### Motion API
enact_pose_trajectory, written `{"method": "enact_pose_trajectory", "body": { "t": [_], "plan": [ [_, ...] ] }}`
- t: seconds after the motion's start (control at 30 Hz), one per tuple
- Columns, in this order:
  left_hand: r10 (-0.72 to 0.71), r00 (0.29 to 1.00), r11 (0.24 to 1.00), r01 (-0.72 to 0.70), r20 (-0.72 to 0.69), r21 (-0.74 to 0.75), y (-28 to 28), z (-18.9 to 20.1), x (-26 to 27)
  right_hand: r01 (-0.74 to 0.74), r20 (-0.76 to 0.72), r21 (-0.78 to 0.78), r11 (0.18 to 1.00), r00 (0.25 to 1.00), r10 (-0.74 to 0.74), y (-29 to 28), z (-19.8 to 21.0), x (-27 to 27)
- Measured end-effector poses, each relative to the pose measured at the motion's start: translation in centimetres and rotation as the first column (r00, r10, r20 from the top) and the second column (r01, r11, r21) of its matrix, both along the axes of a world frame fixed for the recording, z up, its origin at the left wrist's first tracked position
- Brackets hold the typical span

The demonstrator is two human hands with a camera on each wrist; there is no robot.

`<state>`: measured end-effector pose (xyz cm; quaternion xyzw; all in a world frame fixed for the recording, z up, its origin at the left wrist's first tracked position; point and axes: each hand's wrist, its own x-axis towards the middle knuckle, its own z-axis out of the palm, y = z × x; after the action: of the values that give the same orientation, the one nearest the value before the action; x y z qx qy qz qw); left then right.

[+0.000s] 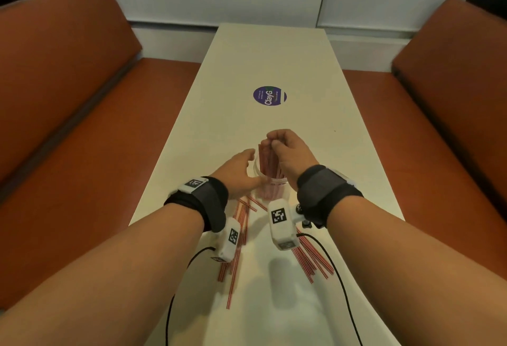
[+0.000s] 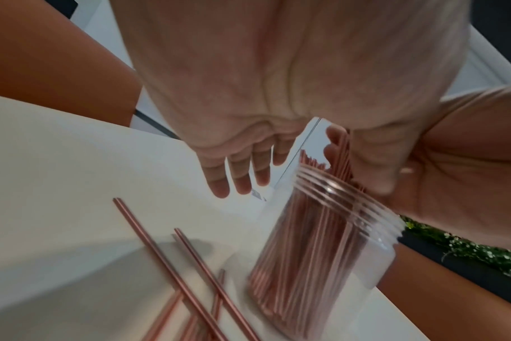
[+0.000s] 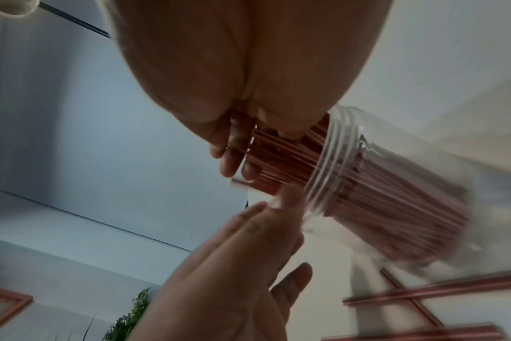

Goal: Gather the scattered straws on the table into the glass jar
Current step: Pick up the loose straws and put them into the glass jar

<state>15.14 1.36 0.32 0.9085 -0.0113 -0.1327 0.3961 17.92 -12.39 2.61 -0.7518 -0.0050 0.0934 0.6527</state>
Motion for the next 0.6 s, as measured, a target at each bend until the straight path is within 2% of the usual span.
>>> {"method": "enact_pose_trajectory", "body": {
  "t": [0.1,0.17,0.23,0.3,0.4,0.47,0.53,0.6],
  "plan": [
    [0.117,0.993,0.993,-0.117,0.034,0.008,1.4,-0.6,0.3,0.017,0.13,-0.05,0.999,0.991,-0.01,-0.4,1.2,0.3],
    [0.157,0.984,0.973,-0.17,0.089,0.154,2.6,-1.1,0.2,0.075,0.244,-0.094,0.993,0.968,-0.05,-1.1,2.2,0.4],
    [0.05,0.995,0.927,-0.077,0.082,0.368,3.3,-1.8,0.1,0.167,0.336,-0.127,0.978,0.935,-0.116,-2.0,2.8,-0.1],
    [-0.139,0.99,0.862,0.11,0.023,0.494,3.2,-2.5,-0.1,0.21,0.369,-0.186,0.96,0.92,-0.13,-3.2,2.6,-1.4],
    [-0.376,0.925,0.723,0.327,-0.049,0.608,2.5,-3.5,-0.2,0.191,0.331,-0.316,0.929,0.94,-0.08,-4.9,0.5,-4.0],
    [-0.447,0.892,0.654,0.37,-0.057,0.66,2.6,-3.8,0.0,0.186,0.282,-0.441,0.878,0.957,-0.061,-6.1,-1.8,-5.4],
    [-0.472,0.88,0.629,0.37,-0.042,0.684,3.1,-4.0,0.1,0.093,0.147,-0.619,0.779,0.989,-0.001,-7.3,-4.0,-6.4],
    [-0.485,0.874,0.611,0.366,-0.033,0.703,3.4,-4.1,-0.1,-0.104,-0.064,-0.776,0.622,0.994,0.088,-7.8,-5.5,-7.4]
  ]
}}
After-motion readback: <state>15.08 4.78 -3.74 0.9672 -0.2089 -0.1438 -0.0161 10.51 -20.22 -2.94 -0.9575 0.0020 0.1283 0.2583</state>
